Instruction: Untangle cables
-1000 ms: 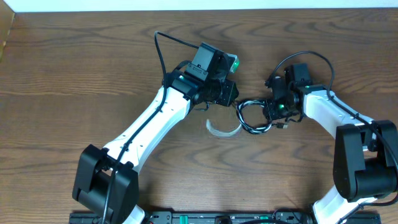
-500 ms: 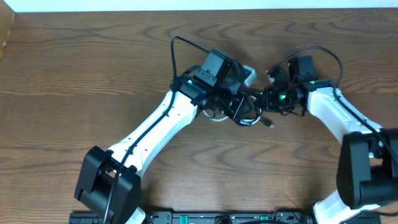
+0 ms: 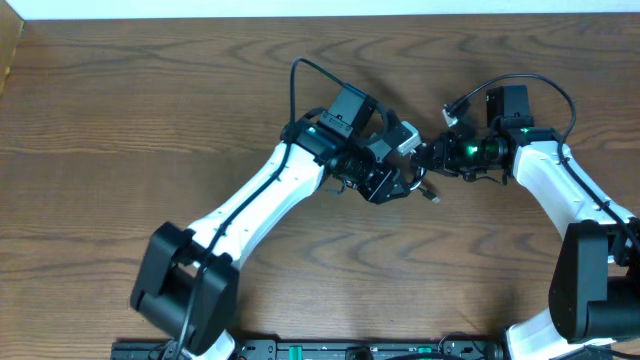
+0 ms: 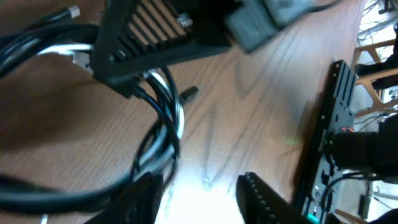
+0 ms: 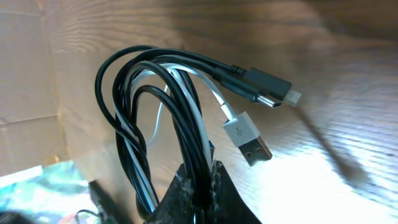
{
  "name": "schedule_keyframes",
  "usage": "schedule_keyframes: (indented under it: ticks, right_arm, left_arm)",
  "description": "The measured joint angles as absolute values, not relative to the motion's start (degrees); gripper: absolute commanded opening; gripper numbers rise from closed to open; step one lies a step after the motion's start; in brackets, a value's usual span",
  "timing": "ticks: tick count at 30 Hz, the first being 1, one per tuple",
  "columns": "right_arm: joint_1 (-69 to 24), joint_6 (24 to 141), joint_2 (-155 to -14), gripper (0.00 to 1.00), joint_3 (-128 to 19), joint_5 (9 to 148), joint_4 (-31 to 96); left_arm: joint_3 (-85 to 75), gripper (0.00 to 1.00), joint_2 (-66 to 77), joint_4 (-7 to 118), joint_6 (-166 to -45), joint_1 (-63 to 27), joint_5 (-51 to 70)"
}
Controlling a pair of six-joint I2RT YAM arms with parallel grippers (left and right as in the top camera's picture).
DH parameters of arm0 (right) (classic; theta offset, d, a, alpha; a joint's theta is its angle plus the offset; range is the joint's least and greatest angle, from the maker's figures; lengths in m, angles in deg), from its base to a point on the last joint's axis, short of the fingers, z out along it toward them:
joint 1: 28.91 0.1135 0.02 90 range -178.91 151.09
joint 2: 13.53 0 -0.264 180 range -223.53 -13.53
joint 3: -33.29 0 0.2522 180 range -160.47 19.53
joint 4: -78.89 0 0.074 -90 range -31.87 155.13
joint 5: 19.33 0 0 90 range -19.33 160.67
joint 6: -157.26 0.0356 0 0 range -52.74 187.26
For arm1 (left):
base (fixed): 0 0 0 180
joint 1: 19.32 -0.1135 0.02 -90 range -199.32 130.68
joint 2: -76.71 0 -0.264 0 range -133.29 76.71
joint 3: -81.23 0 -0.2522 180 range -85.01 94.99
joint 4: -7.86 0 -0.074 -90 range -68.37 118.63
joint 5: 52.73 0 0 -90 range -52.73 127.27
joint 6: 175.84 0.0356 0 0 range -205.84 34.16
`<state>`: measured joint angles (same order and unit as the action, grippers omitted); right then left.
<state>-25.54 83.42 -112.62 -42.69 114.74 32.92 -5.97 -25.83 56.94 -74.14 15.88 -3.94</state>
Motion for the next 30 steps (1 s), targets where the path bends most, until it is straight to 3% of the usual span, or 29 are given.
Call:
schedule_keyframes:
  ticks: [4,16,18,20,30]
  right_arm:
    - [-25.5,83.4,-112.6,0.01,-42.7,115.9,32.5]
    - [-25.5,82.9,-112.6,0.01,-42.7,117.1,31.1]
    - [-25.5,82.8,-112.6,0.01,-42.7,117.2,31.1]
    - [-25.5,82.7,-112.6,0.01,-42.7,117.2,31.1]
    - [-25.4,83.8,-112.6,0.01,-43.4,110.9,26.6]
  left_arm:
    - [-6.0,0.55,-28.9,55.1,-72.6,16.8,-3.6]
    - [-6.0,0.53,-34.1,51.0,-72.0,17.9,-1.3]
    - [-6.0,0.43,-34.9,50.9,-72.0,17.9,-1.3]
    - [-6.0,0.1,-35.6,51.0,-72.2,17.9,-1.4]
    - [-6.0,0.08,-36.0,50.9,-71.1,17.5,-2.4]
